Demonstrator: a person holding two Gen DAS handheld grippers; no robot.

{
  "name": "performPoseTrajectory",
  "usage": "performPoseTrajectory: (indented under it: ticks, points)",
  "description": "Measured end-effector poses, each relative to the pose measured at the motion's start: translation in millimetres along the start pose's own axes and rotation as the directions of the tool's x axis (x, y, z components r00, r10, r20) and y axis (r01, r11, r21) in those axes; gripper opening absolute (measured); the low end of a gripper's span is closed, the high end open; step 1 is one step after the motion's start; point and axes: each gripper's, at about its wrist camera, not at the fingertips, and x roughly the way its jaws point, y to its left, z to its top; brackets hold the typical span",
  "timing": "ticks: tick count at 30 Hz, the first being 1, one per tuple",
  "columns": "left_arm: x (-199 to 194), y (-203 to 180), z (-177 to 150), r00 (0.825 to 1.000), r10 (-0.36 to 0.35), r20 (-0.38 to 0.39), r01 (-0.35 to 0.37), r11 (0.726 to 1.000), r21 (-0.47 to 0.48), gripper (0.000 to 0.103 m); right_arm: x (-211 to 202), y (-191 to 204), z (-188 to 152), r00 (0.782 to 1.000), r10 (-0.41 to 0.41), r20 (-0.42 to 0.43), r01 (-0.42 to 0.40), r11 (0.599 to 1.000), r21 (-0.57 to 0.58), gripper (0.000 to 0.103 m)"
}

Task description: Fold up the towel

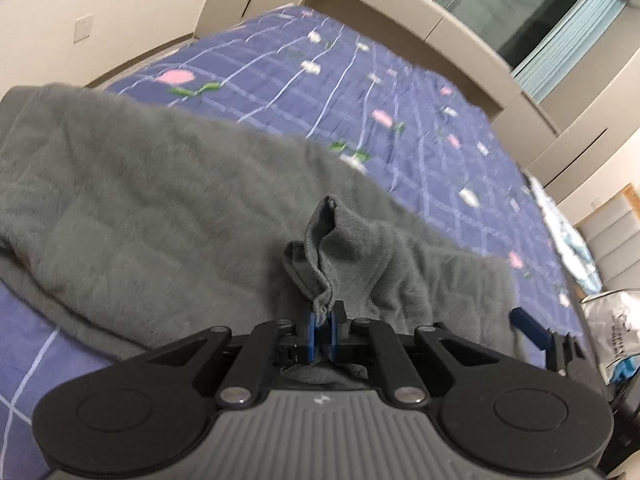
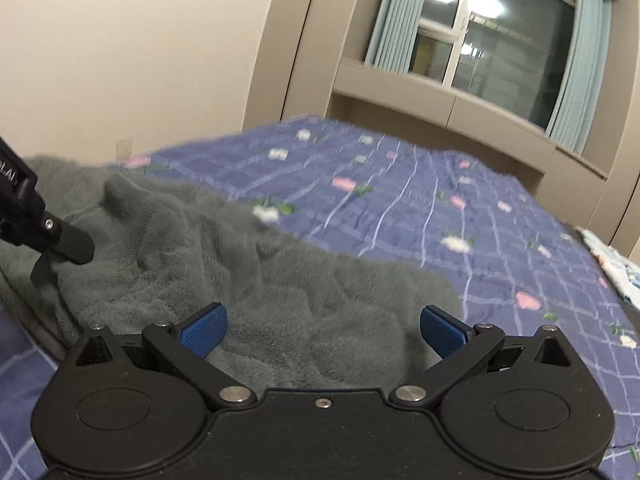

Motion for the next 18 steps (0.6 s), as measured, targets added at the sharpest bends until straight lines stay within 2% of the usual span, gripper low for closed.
performPoseTrajectory:
  ticks: [1,2,3,5,7,9,11,13,15,18]
  points:
    - [0.9,1.5,-0.5,1.000,0.006,0.000,-0.006,1.000,0.004,0.010,2.9,1.3,-1.8,1.000,0.003,-0.010,-0.003,1.000,0.003,0.103]
    - [1.1,2.7,-1.1,1.000,0.011,-0.001,-0.011,1.000,0.003,0.016,4.0,1.5,-3.1,1.000,0.007,-0.014,-0.007,1.000,0.010,0.103]
    - [0.4,4.2,-0.6,1.000,0.019,-0.004,-0.019,1.000,-0.003,0.027,3.8,0.9,-3.5,1.000,0.009,-0.013,-0.009,1.000,0.017,0.103]
    - [-3.2,8.5,1.5,1.000,0.029,-0.004,-0.029,0.999,-0.024,0.040,1.7,0.4,-2.6,1.000,0.009,-0.007,-0.008,1.000,0.021,0.103]
    - [-11.5,13.7,2.6,1.000,0.022,0.009,-0.022,0.999,-0.048,0.046,-1.0,0.3,-0.8,1.000,0.003,0.011,-0.003,1.000,0.018,0.103]
    - [-21.5,17.4,4.4,0.999,0.038,0.027,-0.036,0.997,-0.063,0.074,-3.6,2.6,2.7,0.999,0.004,0.039,-0.005,1.000,0.019,0.103]
    - [-34.7,18.5,6.7,0.997,0.060,0.049,-0.057,0.996,-0.069,0.085,-1.9,8.2,9.2,0.999,0.009,0.046,-0.010,1.000,0.022,0.103]
    - [-47.9,19.4,10.5,0.995,0.076,0.070,-0.071,0.995,-0.064,0.091,2.4,18.3,14.5,0.998,0.014,0.058,-0.015,1.000,0.018,0.103]
    - [-63.6,22.3,14.7,0.988,0.106,0.111,-0.099,0.993,-0.065,0.103,13.4,31.2,17.2,0.999,0.008,0.037,-0.008,1.000,-0.008,0.103]
    - [-86.4,29.6,15.9,0.965,0.188,0.185,-0.181,0.982,-0.053,0.102,27.7,49.2,12.6,0.999,-0.030,0.021,0.031,0.998,-0.059,0.103]
